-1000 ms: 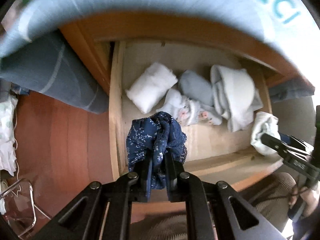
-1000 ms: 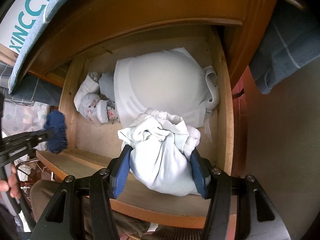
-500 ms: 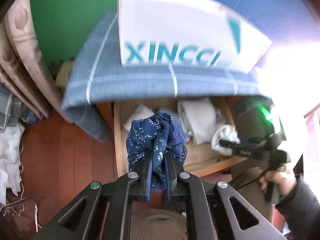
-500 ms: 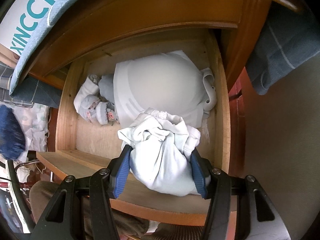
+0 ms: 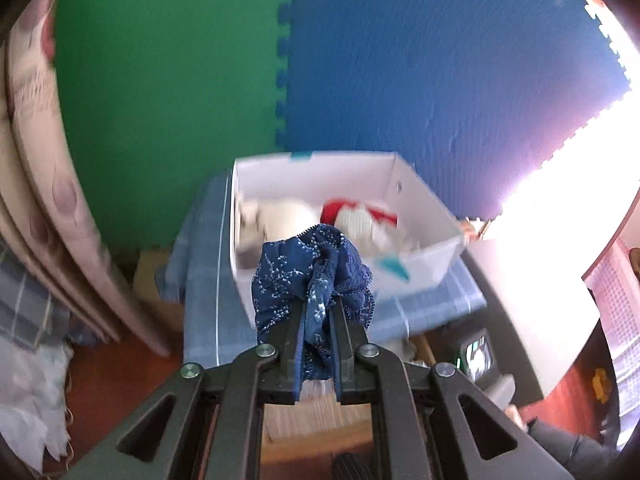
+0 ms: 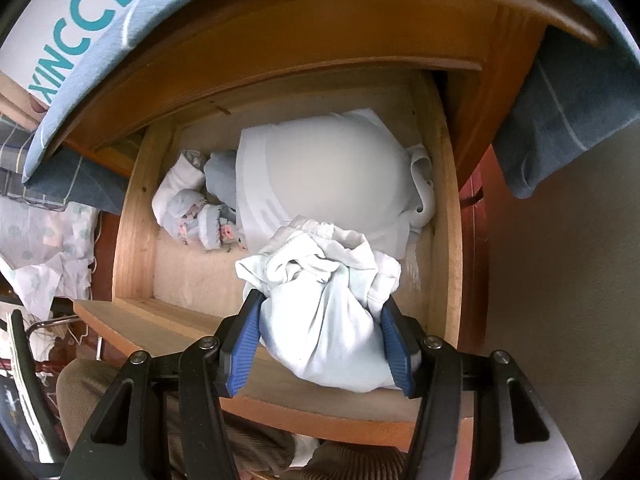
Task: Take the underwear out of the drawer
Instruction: 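Lift the navy sparkly item with the left tool over the white box, then open the left tool over the white box while the right tool lifts the white bundle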
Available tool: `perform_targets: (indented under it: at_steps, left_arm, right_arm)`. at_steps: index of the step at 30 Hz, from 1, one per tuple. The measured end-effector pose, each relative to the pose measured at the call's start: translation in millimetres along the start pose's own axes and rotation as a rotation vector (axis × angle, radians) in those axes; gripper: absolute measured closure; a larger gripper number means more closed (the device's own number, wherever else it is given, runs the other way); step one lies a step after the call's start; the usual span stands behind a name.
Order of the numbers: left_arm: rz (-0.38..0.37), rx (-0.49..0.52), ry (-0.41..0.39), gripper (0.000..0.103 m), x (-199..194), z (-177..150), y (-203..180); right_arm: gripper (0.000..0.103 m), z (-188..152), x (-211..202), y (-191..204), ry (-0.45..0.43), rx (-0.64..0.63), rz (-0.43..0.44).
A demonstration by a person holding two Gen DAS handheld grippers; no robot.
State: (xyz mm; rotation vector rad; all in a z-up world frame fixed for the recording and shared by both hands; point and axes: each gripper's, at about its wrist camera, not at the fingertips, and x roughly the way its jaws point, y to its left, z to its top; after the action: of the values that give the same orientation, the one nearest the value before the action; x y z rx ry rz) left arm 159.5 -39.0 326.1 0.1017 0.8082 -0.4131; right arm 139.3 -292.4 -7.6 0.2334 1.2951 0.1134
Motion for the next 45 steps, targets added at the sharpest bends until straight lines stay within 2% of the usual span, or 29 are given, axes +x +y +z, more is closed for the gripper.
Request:
perform_targets:
  at_steps: [3,8,15,19,28,33,38,40,42,45]
  left_arm:
    - [-0.011,0.011,-0.034,0.093,6,28,-7]
    - [-0.021,0.010,-0.046,0.093,31,65,-21]
    - [-0.033,-0.006,0.001,0.093,94,83,-45]
    - [-0.017,-0.007,0.055,0.093,132,79,-51]
    - [0.022,-0.030,0.146,0.093,179,57,-45]
    - [0.028,-0.058,0.174,0.093,193,46,-37]
    - [0.027,-0.052,0.160,0.090,187,43,-40]
    - [0.029,-0.052,0.153,0.083,186,43,-40]
    - [0.027,-0.052,0.139,0.069,180,42,-40]
    - [0.041,-0.033,0.111,0.059,170,42,-44]
  right_arm:
    - [0.050,0,-4,2,-0.020,-0.011,-0.007]
    - [0.050,0,-6,-2,-0.030,0.009,0.020]
    - [0.050,0,-9,-4,-0.037,0.012,0.030]
    - [0.050,0,-10,-7,-0.039,0.019,0.047]
    - [0.050,2,-8,-8,-0.027,0.030,0.074]
    - [0.050,2,-8,-8,-0.028,0.033,0.075]
    - [0.050,2,-7,-9,-0.024,0.033,0.075]
    - [0.050,1,-8,-8,-0.021,0.032,0.070]
    - [0.050,1,-9,-7,-0.020,0.030,0.066]
    - [0.050,1,-9,-6,-0.017,0.024,0.058]
